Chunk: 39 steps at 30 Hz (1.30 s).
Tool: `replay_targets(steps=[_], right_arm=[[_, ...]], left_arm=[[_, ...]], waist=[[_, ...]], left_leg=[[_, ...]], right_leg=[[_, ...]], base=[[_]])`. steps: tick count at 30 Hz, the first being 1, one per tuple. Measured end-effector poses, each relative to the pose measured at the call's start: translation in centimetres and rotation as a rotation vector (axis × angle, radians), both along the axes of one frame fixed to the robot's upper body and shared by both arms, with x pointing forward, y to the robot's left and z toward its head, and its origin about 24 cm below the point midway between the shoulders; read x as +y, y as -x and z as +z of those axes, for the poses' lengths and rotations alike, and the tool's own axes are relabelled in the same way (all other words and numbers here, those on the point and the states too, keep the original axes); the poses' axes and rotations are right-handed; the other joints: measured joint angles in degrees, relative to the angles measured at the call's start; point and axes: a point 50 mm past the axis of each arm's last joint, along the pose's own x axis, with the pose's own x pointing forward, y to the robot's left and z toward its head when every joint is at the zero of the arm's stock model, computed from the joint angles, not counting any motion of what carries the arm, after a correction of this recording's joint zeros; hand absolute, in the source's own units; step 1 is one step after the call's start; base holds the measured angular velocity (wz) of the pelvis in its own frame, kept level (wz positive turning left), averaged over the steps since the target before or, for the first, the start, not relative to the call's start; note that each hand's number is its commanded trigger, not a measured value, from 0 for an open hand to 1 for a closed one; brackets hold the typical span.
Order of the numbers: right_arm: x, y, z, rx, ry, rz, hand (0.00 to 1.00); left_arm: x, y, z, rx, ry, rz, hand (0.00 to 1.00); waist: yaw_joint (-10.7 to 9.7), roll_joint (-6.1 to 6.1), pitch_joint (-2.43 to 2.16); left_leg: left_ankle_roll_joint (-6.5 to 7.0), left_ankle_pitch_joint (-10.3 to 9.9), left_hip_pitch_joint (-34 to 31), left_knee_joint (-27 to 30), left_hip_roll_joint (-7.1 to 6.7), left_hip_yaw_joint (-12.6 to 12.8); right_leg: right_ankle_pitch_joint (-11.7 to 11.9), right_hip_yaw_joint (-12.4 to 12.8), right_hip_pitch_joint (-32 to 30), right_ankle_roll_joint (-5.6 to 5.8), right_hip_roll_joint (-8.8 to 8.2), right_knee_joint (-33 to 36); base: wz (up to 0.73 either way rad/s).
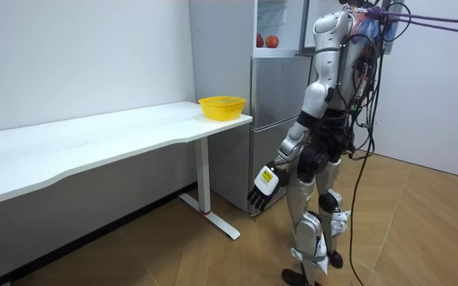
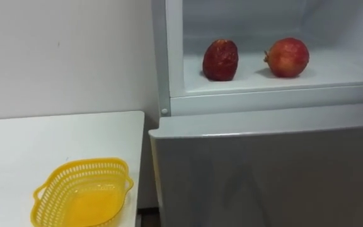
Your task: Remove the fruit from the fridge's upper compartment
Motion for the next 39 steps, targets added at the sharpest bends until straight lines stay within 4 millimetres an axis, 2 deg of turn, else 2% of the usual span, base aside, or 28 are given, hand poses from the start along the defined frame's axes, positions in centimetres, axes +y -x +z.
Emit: replay_targets(steps=[1,4,7,14,16,19,24,29,34,37,39], right_arm=[[0.3,-1.0,1.9,-0.097,0.027,0.012,0.00],[1.4,-2.2,5.7,-0.301,0.104,0.040,0.00],[2.4,-2.9,8.3,-0.428,0.126,0.053,0.00],[3.9,-3.5,12.0,-0.604,0.159,0.083,0.00],[4.5,-3.5,14.5,-0.725,0.174,0.098,0.00],[5.4,-3.8,16.9,-0.869,0.234,0.124,0.00],[6.7,-4.2,19.4,-1.027,0.336,0.170,0.00],[6.8,-4.2,19.9,-1.065,0.362,0.174,0.00],[6.8,-4.5,22.4,-1.191,0.399,0.164,0.00],[6.2,-5.1,24.2,-1.273,0.437,0.131,0.00],[5.7,-5.4,24.9,-1.302,0.462,0.111,0.00]], left_arm=[[-0.1,0.0,0.0,-0.001,-0.001,-0.015,0.00],[-0.2,-0.2,0.0,-0.008,-0.014,-0.032,0.00],[-0.3,-0.3,0.0,-0.007,-0.016,-0.039,0.00],[-0.6,-0.3,0.0,-0.004,-0.008,-0.075,0.00],[-0.7,-0.9,0.0,-0.028,-0.005,-0.090,0.00],[-0.6,-0.6,0.0,-0.019,-0.008,-0.106,0.00],[-0.6,-1.0,0.0,-0.022,-0.010,-0.130,0.00],[-0.4,-1.3,0.1,-0.025,-0.007,-0.138,0.00],[0.3,-0.9,0.1,-0.007,-0.021,-0.139,0.00],[0.6,-1.1,0.2,-0.009,-0.034,-0.145,0.00],[0.7,-1.0,0.2,-0.006,-0.036,-0.144,0.00]], waist=[[-0.11,0.13,-0.03],[-0.20,0.34,-0.17],[-0.05,0.42,-0.17],[0.71,1.01,-0.19],[1.42,1.15,-0.26],[1.99,1.00,-0.26],[2.73,0.89,-0.23],[3.08,0.60,-0.22],[2.78,-0.64,0.23],[2.74,-2.03,-0.02],[3.13,-2.32,-0.20]], left_leg=[[0.00,0.00,0.28,-0.02,0.00,0.72],[0.00,0.00,0.73,-0.20,0.00,1.10],[0.00,0.00,0.73,-0.81,0.20,2.30],[0.00,0.00,0.31,-0.82,0.26,2.89],[0.00,0.00,-0.50,-0.80,0.26,2.88],[0.00,0.00,-0.28,-0.79,0.28,2.86],[0.00,0.00,-0.21,-0.76,0.33,2.84],[0.00,0.00,-0.64,-0.76,0.37,2.62],[0.00,0.01,-0.85,-0.63,0.39,1.93],[0.00,0.01,-0.48,-0.63,0.36,0.71],[0.00,0.01,-0.27,-0.64,0.37,0.43]], right_leg=[[0.00,0.47,-0.12,0.01,0.00,0.26],[0.00,1.31,-0.06,0.01,0.09,0.24],[0.23,1.95,-0.51,-0.02,0.35,0.35],[0.34,2.61,-1.92,-0.02,0.42,1.31],[0.41,2.71,-2.82,-0.11,0.43,1.53],[0.49,2.54,-2.67,-0.09,0.42,1.37],[0.51,2.24,-2.42,-0.10,0.42,1.33],[0.50,1.72,-2.26,-0.10,0.38,1.23],[0.50,0.98,-1.91,-0.10,0.37,1.14],[0.54,-0.39,-0.51,-0.14,0.34,0.24],[0.54,-0.87,-0.17,-0.14,0.32,0.23]], base=[[-0.26],[-0.16],[-0.15],[-0.06],[-0.03],[0.04],[0.02],[0.05],[0.07],[0.20],[0.12]])
